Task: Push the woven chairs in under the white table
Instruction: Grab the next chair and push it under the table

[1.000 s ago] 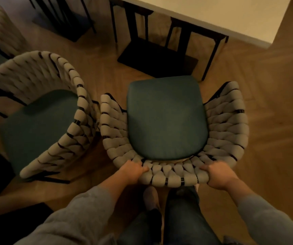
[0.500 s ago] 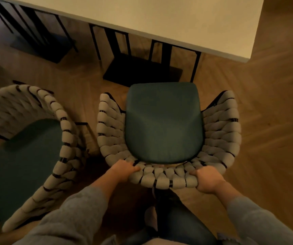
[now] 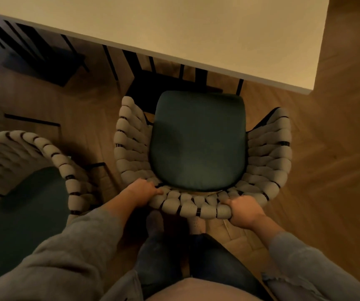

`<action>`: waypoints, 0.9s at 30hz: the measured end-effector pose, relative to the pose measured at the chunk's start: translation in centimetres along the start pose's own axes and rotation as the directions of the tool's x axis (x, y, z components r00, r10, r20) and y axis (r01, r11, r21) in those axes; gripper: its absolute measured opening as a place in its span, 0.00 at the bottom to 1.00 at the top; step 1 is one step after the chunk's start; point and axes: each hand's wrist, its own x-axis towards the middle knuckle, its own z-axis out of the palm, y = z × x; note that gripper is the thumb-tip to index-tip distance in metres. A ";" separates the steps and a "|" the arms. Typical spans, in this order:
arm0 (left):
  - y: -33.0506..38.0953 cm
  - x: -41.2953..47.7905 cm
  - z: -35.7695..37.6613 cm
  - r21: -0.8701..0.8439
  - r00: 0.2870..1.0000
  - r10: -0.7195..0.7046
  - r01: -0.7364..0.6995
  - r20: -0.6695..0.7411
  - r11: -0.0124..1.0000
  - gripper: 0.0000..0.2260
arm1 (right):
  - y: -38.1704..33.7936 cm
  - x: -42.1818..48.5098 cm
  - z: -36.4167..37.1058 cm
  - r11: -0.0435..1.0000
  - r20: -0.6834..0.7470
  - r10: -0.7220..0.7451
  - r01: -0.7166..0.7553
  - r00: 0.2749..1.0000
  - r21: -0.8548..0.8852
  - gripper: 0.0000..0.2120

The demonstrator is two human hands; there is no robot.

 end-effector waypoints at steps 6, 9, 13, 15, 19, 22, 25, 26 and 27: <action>-5.8 0.6 -2.3 0.114 0.999 0.037 -0.036 -0.006 0.993 0.23 | -2.2 3.0 -2.2 0.996 -0.014 0.051 -0.050 0.999 0.073 0.17; -9.2 1.6 -2.4 0.136 0.999 0.047 -0.044 -0.016 0.990 0.24 | -3.6 5.3 -3.7 0.992 0.017 0.086 -0.087 0.996 0.092 0.18; -13.6 2.8 -2.2 0.177 0.999 0.043 -0.038 -0.023 0.984 0.25 | -6.0 8.3 -5.5 0.990 0.055 0.128 -0.131 0.990 0.053 0.21; -15.8 3.3 -2.4 0.197 0.999 0.041 -0.034 -0.035 0.980 0.24 | -7.1 9.9 -6.5 0.984 0.060 0.166 -0.170 0.984 0.055 0.21; -19.1 4.5 -3.3 0.241 0.996 0.039 -0.020 -0.075 0.970 0.24 | -8.2 12.4 -8.2 0.969 0.069 0.222 -0.228 0.973 0.098 0.24; -21.4 5.4 -4.1 0.267 0.995 0.023 0.004 -0.099 0.964 0.24 | -8.6 14.2 -9.5 0.960 0.050 0.247 -0.251 0.968 0.127 0.22; -22.7 5.9 -4.7 0.243 0.990 0.018 0.017 -0.142 0.970 0.24 | -8.4 15.4 -10.3 0.955 0.055 0.256 -0.262 0.965 0.141 0.20; -23.1 6.2 -4.8 0.236 0.988 0.014 0.022 -0.151 0.972 0.24 | -8.4 15.7 -10.4 0.954 0.057 0.256 -0.262 0.965 0.143 0.21; -23.5 6.3 -5.0 0.237 0.988 0.012 0.026 -0.155 0.971 0.24 | -8.3 16.1 -10.6 0.955 0.054 0.255 -0.260 0.965 0.143 0.21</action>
